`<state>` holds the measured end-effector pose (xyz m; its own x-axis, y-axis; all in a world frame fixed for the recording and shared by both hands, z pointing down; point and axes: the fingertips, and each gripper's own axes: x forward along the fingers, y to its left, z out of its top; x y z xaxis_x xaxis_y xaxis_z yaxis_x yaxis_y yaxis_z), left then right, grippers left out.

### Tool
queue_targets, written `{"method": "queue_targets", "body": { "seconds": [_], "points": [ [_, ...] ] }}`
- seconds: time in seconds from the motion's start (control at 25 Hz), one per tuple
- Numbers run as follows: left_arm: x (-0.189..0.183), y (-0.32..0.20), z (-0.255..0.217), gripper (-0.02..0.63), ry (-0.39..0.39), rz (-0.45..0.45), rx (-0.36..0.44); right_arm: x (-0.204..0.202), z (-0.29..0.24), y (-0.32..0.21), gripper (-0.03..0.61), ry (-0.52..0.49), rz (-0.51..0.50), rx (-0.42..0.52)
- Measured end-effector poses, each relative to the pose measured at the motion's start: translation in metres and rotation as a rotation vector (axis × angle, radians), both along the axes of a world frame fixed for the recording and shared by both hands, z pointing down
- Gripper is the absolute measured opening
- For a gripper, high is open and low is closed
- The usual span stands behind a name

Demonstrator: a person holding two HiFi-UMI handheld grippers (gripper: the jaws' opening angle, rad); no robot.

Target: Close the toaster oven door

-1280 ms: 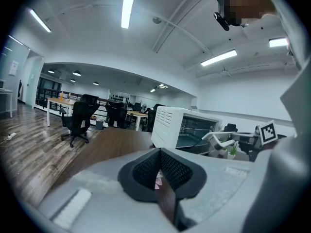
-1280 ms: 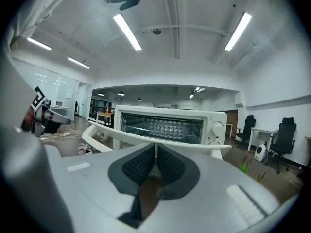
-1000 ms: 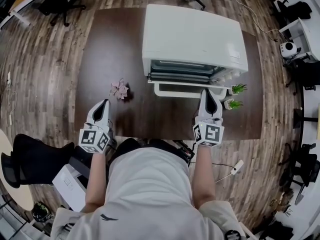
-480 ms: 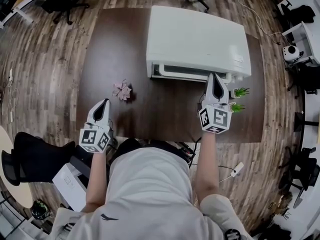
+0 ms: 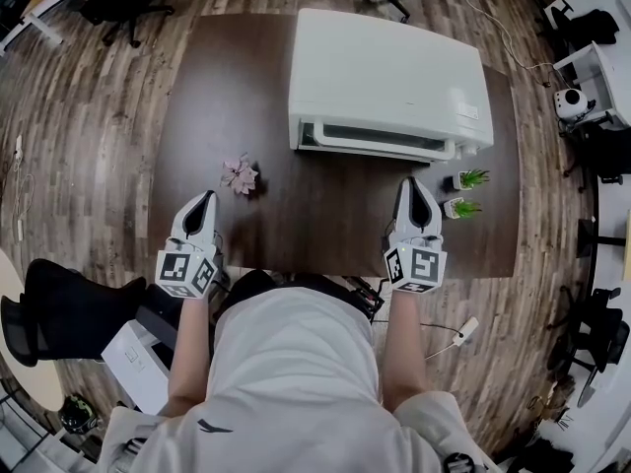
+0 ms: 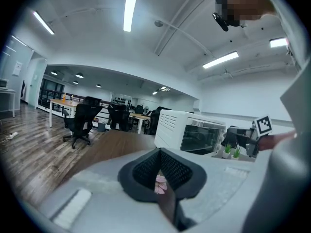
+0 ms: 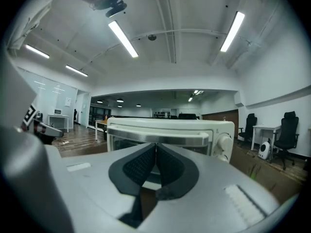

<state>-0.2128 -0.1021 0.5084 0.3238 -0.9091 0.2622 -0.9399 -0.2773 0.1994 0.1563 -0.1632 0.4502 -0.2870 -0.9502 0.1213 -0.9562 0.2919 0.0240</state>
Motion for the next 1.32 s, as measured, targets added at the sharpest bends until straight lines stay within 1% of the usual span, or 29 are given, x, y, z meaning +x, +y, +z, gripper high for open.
{"method": "queue_targets", "body": {
  "seconds": [0.2,0.32,0.48,0.76,1.32],
  "points": [
    [0.007,0.000,-0.001,0.003,0.008,0.025,0.010,-0.003,0.043,0.060,0.002,-0.025,0.032,-0.128],
    [0.012,0.001,-0.002,0.003,0.010,0.043,0.019,-0.007,0.054,0.075,0.001,-0.013,0.048,-0.155],
    [0.017,0.000,-0.005,0.003,0.011,0.064,0.031,0.001,0.049,0.076,0.000,-0.006,0.075,-0.140],
    [0.020,-0.002,-0.007,0.003,0.011,0.082,0.037,0.011,0.039,0.074,0.000,0.003,0.086,-0.119],
    [0.009,0.002,-0.009,0.003,0.002,0.074,0.040,0.005,0.031,0.068,0.000,0.022,0.070,-0.101]
  ]
}}
